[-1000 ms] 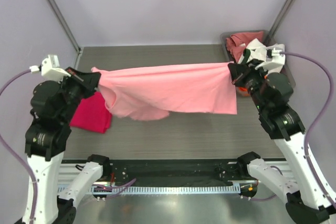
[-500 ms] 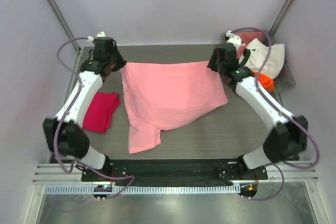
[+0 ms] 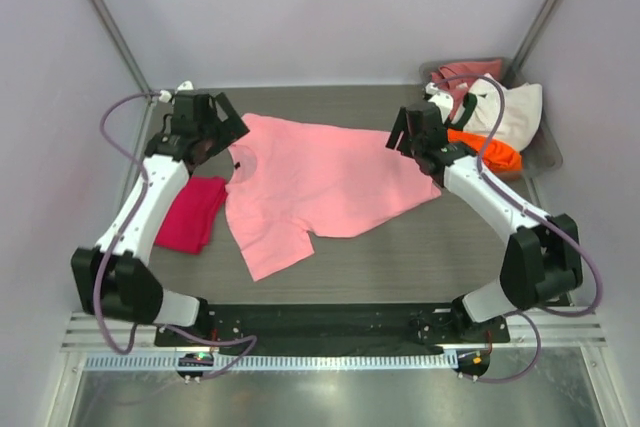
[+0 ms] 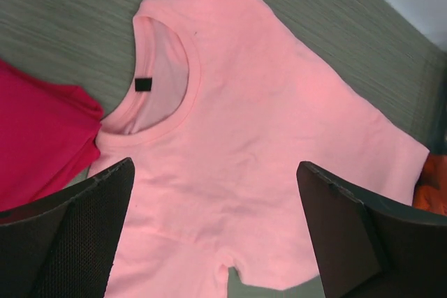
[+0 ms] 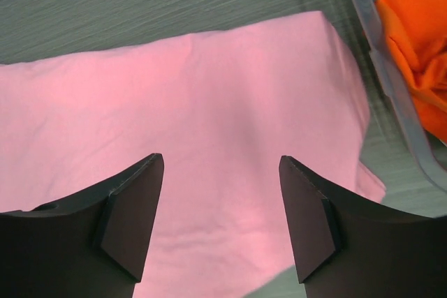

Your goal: Fold and stack the t-shirts

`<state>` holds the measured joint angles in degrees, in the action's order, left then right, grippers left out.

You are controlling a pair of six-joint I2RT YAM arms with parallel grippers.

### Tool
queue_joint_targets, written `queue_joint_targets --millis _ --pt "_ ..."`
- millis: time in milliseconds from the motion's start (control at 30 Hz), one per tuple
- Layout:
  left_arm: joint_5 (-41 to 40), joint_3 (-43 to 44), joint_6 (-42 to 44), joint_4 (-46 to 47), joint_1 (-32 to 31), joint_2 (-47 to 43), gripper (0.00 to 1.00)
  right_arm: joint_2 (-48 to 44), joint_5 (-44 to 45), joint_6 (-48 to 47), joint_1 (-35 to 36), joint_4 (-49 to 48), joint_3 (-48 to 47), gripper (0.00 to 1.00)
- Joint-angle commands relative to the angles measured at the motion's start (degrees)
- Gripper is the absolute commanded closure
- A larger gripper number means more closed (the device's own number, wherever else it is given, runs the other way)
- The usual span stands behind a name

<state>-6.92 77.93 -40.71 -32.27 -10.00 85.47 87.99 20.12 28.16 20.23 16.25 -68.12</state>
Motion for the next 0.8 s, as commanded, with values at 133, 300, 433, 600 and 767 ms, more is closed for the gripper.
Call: queue_joint_targets --millis 133,300,433,600,767 --pt "6.7 -19.8 -0.5 -4.2 -1.2 -19.5 0.06 -12.2 4.0 1.7 -0.2 2.2 12.6 0.32" --pt "10.3 -29.6 -2.5 -6.4 -3.8 -30.2 0.08 -19.9 4.6 3.4 -0.2 2.7 20.6 0.32" --pt "12.6 -36.3 -5.3 -5.2 -5.0 -35.4 0.07 -23.7 4.7 4.2 -0.2 0.6 26.0 0.32" --pt "13.8 -43.9 -9.1 -3.9 -9.3 -40.5 0.19 -23.8 6.8 6.2 -0.2 0.8 30.1 0.37" --pt "8.9 -46.8 -13.5 -4.0 -16.2 -40.6 0.27 -22.6 7.6 7.8 -0.2 0.5 30.9 0.44"
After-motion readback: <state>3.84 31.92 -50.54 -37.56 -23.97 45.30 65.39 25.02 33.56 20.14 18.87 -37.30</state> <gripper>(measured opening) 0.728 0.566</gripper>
